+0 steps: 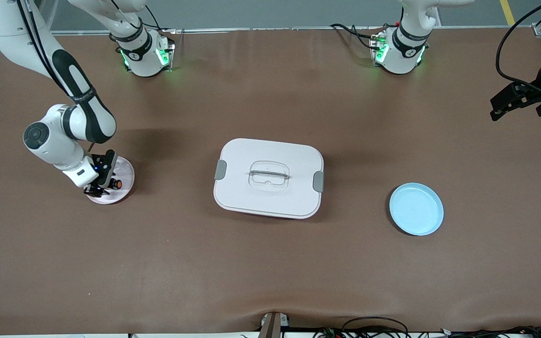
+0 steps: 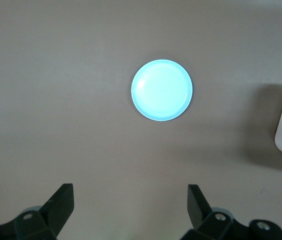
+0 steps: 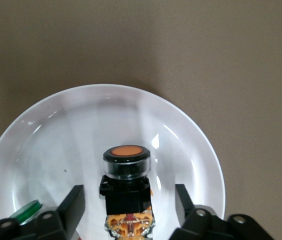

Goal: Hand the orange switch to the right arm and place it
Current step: 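Lower the switch with the right gripper onto the pink plate, then open the right gripper and lift it off the switch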

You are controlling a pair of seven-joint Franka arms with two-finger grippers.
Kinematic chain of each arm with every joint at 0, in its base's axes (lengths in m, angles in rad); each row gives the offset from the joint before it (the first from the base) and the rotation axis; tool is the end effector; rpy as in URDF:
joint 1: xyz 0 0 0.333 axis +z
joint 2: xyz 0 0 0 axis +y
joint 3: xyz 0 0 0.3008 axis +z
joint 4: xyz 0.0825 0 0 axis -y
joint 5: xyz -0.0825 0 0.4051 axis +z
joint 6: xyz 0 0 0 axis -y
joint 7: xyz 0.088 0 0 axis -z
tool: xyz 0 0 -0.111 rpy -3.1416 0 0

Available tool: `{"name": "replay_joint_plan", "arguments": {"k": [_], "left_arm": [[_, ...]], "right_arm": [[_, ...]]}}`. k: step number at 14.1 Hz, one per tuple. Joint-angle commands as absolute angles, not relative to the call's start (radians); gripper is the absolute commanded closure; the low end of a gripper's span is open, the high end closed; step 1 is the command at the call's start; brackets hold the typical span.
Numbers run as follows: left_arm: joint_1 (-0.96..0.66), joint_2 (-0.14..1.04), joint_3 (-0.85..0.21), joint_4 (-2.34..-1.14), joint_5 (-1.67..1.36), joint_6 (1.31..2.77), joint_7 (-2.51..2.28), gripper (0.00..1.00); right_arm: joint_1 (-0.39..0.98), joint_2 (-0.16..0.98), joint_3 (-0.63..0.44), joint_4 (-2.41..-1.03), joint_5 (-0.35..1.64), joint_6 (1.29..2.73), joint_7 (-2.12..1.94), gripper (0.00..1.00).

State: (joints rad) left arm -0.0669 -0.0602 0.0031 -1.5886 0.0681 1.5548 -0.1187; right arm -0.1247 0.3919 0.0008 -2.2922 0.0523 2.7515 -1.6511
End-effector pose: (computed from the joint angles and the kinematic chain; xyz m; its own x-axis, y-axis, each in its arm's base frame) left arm 0.5557 -0.0278 0.6294 0.9979 0.0557 0.0343 0.0578 -0.9963 -0.0642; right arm 0.5349 -0.0687 0.1476 0.0906 0.9957 0.0180 0.9934 -0.0916 0.0684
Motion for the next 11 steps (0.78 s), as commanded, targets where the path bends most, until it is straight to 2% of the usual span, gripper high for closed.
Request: {"name": "replay_joint_plan", "arguments": {"k": [1,7,11], "left_arm": [[-0.077,-0.078,0.008,-1.609,0.055,1.565,-0.098,0.00],[-0.077,-0.078,-0.006,-1.609,0.034,1.565,-0.098,0.00],[-0.075,-0.080,-0.014,-1.611,0.020,1.565,-0.098,0.00]], "right_arm": [[-0.149,0.384,0.018,-2.234,0.043,2.645,-1.638,0.00],[-0.124,0.244,0.025,-2.119,0.043,2.248,-1.358,0.00],[-0.121,0.224,0.023,-1.939,0.029,1.941,-1.211,0.00]]}}
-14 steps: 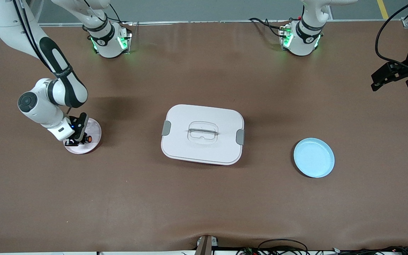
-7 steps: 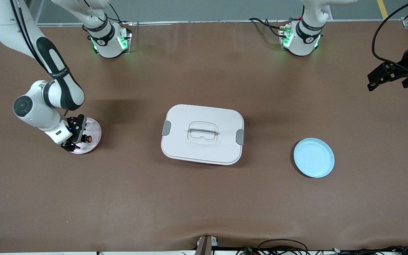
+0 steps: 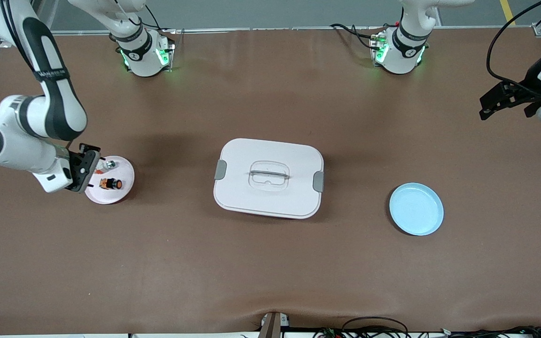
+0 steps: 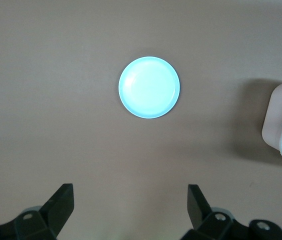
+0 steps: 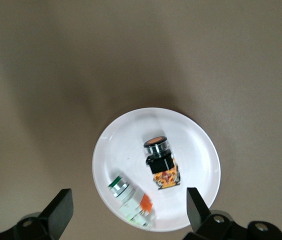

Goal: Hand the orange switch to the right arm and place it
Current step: 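Open the right gripper and lift it off the switch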

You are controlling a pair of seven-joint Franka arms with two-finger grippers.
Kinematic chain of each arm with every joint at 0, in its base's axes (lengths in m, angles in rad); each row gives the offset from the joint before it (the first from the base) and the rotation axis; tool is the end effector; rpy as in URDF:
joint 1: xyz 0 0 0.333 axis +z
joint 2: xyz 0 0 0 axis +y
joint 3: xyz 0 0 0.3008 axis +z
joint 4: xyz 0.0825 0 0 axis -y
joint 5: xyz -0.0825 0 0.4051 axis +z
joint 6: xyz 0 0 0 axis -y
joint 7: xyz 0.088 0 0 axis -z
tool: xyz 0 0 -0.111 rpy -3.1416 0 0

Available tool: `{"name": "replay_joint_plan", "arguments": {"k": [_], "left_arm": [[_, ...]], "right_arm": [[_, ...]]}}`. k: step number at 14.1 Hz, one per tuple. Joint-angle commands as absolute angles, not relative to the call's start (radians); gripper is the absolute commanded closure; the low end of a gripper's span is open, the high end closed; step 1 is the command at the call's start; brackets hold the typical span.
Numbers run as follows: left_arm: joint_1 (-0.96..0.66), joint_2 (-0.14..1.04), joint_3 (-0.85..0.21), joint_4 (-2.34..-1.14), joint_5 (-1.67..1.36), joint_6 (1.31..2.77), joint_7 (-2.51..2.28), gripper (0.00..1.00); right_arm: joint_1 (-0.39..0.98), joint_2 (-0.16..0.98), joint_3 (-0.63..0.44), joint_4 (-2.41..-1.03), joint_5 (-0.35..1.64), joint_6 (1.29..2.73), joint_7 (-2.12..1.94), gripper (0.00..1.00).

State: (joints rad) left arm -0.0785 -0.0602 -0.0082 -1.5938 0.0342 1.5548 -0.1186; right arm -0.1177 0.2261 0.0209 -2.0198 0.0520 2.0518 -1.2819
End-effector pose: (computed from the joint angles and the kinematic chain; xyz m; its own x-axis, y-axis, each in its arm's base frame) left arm 0.5546 -0.0445 0.6267 0.9992 0.0324 0.0252 0.0332 -0.9989 -0.0319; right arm 0.5782 -0.0533 0.2931 0.4015 0.9158 -0.0117 0.8967 -0.3957 -0.1983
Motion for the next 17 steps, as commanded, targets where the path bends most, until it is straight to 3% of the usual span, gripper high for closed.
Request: {"name": "replay_joint_plan", "arguments": {"k": [1,4,9,17], "left_arm": [[-0.075,-0.080,-0.015,-1.611,0.020,1.565,-0.098,0.00],[-0.075,-0.081,-0.015,-1.612,0.020,1.569,-0.098,0.00],[-0.075,-0.081,-0.015,-1.612,0.018,1.574,-0.098,0.00],[-0.074,-0.080,-0.015,-1.612,0.020,1.583,-0.098,0.00]], "right_arm": [[-0.121,0.224,0.020,-1.895,0.028,1.880,-1.188,0.00],[-0.123,0.209,0.018,-1.813,-0.004,1.744,-1.080,0.00],[-0.075,0.101,0.028,-1.809,-0.020,1.645,-0.729,0.00],[-0.008,0.072,0.028,-1.718,-0.032,1.476,-0.240,0.00]]}}
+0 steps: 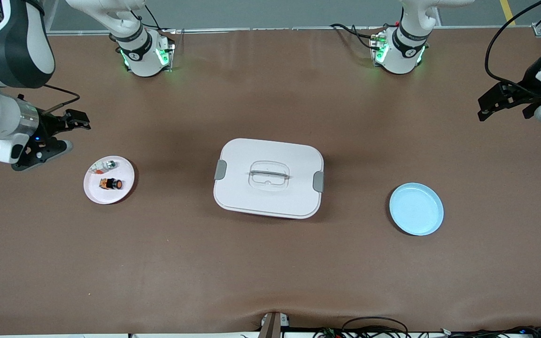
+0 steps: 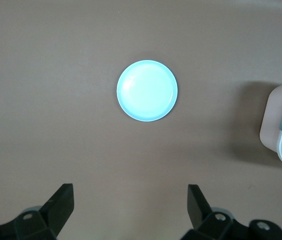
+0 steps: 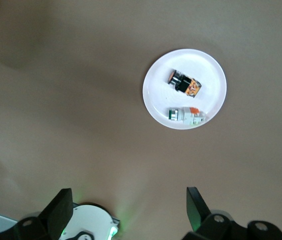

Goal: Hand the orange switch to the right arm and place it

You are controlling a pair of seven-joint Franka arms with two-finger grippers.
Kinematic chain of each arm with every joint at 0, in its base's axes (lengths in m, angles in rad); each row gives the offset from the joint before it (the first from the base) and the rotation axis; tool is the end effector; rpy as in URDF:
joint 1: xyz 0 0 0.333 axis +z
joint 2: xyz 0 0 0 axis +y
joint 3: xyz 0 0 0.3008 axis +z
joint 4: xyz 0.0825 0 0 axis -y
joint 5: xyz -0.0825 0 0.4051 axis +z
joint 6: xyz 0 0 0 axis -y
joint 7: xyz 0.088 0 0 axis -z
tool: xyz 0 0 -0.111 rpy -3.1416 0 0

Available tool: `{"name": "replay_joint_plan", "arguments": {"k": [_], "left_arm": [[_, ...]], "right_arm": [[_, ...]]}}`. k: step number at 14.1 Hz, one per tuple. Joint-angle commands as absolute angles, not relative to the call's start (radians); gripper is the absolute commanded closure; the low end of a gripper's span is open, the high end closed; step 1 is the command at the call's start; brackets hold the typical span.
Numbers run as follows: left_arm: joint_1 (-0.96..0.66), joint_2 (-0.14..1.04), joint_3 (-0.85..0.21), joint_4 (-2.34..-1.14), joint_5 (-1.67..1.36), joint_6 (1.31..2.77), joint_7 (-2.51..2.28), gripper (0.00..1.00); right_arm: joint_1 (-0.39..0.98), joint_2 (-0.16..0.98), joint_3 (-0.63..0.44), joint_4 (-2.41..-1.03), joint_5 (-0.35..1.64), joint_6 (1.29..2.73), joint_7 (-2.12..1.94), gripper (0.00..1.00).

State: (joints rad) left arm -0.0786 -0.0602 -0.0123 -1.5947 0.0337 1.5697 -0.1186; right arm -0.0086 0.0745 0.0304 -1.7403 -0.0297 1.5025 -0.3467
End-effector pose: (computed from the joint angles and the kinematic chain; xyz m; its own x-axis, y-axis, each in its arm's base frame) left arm 0.5560 -0.0471 0.6276 0.9989 0.0277 0.0390 0.0289 -0.9991 -0.0300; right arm 0.5673 0.0085 0.4764 0.8850 0.3577 -0.2979 0.3505 -0.9332 -0.0794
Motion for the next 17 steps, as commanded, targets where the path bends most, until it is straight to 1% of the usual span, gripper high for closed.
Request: {"name": "replay_joint_plan", "arguments": {"k": [1,9,11,14,17], "left_arm": [[-0.075,-0.078,-0.015,-1.612,0.020,1.583,-0.098,0.00],[-0.075,-0.078,-0.015,-1.612,0.020,1.583,-0.098,0.00],[-0.075,-0.078,-0.020,-1.612,0.020,1.583,-0.098,0.00],[-0.074,-0.078,-0.023,-1.611,0.020,1.577,-0.098,0.00],[-0.075,-0.075,-0.026,-1.608,0.020,1.577,-0.098,0.00]], "right_arm": [[-0.006,0.072,0.028,-1.709,-0.029,1.477,-0.203,0.00],[-0.012,0.084,0.025,-1.637,-0.028,1.479,-0.145,0.00],[-0.012,0.084,0.023,-1.635,0.021,1.477,-0.077,0.00],[-0.012,0.084,0.023,-1.615,0.031,1.479,-0.052,0.00],[-0.015,0.086,0.021,-1.559,0.025,1.473,0.027,0.00]]}}
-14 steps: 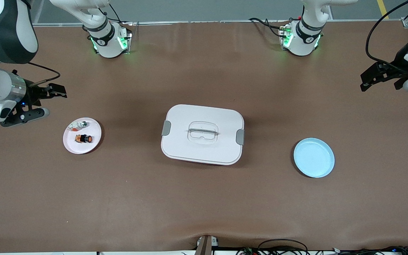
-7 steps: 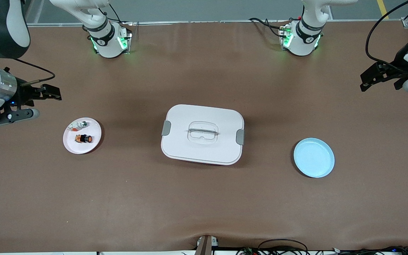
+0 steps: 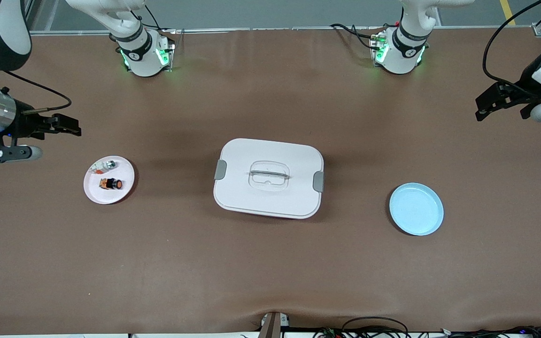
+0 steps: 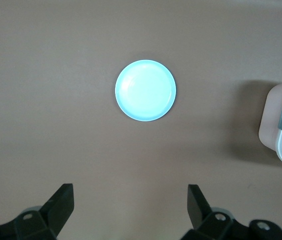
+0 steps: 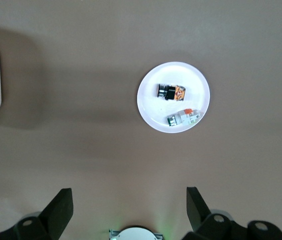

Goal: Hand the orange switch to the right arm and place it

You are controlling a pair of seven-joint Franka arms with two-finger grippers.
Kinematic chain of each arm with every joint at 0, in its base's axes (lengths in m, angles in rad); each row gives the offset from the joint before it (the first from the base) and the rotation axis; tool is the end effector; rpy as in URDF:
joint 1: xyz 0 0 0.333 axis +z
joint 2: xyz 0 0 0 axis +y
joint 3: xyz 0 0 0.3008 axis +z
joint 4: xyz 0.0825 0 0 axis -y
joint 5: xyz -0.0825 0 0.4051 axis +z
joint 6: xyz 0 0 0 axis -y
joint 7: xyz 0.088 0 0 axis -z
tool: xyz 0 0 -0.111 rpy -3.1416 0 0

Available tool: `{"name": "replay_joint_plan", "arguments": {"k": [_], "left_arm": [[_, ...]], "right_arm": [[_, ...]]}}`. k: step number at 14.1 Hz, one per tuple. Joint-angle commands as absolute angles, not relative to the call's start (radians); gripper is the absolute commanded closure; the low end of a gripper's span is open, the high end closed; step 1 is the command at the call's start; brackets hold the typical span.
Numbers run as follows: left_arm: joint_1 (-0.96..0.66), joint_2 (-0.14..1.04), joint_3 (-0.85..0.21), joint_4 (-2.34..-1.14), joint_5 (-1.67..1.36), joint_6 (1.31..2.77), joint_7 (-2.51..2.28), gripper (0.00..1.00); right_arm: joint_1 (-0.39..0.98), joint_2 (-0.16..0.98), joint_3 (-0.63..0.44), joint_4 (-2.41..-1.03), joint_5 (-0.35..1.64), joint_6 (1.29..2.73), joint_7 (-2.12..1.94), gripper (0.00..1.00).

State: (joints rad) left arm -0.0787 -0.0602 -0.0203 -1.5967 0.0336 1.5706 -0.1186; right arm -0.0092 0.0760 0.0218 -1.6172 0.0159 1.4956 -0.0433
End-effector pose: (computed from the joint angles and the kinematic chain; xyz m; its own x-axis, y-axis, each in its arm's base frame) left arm 0.5556 -0.0518 0.6267 0.9991 0.0196 0.0380 0.0208 -0.9993 -0.0305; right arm 0.5817 0.0088 0.5330 0.9791 0.0571 -0.1953 0.0530 -0.9983 -0.0259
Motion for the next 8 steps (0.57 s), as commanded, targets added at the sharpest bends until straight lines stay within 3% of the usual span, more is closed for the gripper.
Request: {"name": "replay_joint_plan", "arguments": {"k": [1,8], "left_arm": [[-0.075,-0.075,-0.026,-1.606,0.020,1.577,-0.097,0.00],[-0.075,-0.075,-0.028,-1.601,0.020,1.575,-0.097,0.00]], "right_arm": [[-0.014,0.086,0.023,-1.543,0.018,1.474,0.058,0.00],[-0.043,0.086,0.018,-1.454,0.029,1.404,0.049,0.00]]}}
